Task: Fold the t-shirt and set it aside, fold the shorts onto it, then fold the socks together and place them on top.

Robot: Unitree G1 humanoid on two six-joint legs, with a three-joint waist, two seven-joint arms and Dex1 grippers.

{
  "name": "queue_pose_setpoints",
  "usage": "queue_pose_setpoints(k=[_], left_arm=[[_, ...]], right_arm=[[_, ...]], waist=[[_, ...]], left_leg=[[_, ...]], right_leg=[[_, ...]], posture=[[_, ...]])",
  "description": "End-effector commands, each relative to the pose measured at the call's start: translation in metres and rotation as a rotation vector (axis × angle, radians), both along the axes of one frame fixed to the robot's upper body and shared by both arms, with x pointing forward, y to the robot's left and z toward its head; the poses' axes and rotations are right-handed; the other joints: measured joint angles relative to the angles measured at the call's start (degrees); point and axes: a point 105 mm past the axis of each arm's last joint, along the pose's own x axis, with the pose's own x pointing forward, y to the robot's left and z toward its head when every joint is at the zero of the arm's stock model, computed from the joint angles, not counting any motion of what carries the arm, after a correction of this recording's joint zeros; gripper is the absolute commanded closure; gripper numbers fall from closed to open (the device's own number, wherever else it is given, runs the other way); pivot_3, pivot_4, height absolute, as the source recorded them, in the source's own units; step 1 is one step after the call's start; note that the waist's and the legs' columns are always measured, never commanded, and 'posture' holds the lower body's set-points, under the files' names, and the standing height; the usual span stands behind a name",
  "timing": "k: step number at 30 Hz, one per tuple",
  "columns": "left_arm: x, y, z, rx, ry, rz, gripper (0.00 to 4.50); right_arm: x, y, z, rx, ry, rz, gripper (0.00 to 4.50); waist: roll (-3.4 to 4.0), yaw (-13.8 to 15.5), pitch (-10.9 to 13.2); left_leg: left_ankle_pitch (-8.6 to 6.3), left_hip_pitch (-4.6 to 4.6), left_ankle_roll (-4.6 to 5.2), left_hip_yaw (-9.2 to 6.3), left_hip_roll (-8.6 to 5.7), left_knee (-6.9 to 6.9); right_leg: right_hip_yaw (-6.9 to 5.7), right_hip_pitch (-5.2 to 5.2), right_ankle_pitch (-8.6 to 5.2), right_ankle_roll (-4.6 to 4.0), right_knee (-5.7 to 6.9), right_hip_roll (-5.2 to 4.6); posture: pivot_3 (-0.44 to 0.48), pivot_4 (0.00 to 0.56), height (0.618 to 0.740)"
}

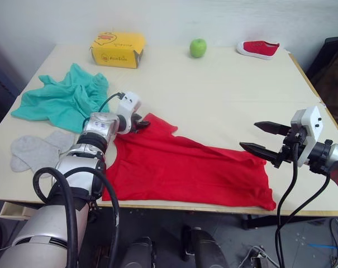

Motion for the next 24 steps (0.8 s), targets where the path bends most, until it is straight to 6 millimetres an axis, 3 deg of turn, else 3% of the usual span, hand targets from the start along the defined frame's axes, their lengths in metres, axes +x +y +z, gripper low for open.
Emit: queue_pose_setpoints(k=[1, 5, 14, 20, 24], left_arm=[[-0.002, -0.003, -0.004, 0.037, 0.035, -0.012, 1.96], [-0.003, -0.003, -0.008, 0.030, 0.053, -0.001, 1.96], [-0.006, -0.005, -0.011, 0.023, 0.072, -0.031, 4.49], [-0.008, -0.009, -0.007, -0.036, 0.077, -0.062, 4.49], [-0.009, -0.019, 0.029, -0.122, -0.077, -0.220, 4.49]], right_arm=[[-0.004, 0.005, 0.008, -0.005, -0.047, 0.015, 0.00], [-0.004, 0.005, 0.007, -0.004, -0.047, 0.013, 0.00], [-0.002, 0.006, 0.007, 0.003, -0.049, 0.013, 0.00], [0.000, 0.007, 0.005, 0.008, -0.046, 0.021, 0.00], [0.001, 0.010, 0.004, 0.007, -0.042, 0.034, 0.00]], waist=[[0.00, 0.0, 0.0], [0.00, 0.0, 0.0], [-0.01, 0.1, 0.0], [-0.01, 0.1, 0.0], [-0.02, 0.0, 0.0]], left_leg=[[0.00, 0.00, 0.00, 0.00, 0.00, 0.00], [0.00, 0.05, 0.00, 0.00, 0.00, 0.00], [0.00, 0.11, 0.01, 0.01, 0.00, 0.00], [-0.01, 0.12, 0.01, 0.01, 0.00, 0.00], [0.00, 0.10, 0.01, 0.01, 0.00, 0.00]], right_leg=[[0.00, 0.00, 0.00, 0.00, 0.00, 0.00], [0.01, 0.05, 0.00, 0.00, 0.00, 0.00], [0.02, 0.11, 0.00, 0.00, 0.00, -0.01], [0.02, 0.12, 0.00, 0.00, 0.00, -0.01], [0.01, 0.10, 0.00, 0.00, 0.00, 0.00]], posture=[[0.000, 0.150, 0.740], [0.000, 0.150, 0.740], [0.000, 0.150, 0.740], [0.000, 0.150, 0.740], [0.000, 0.150, 0.740]])
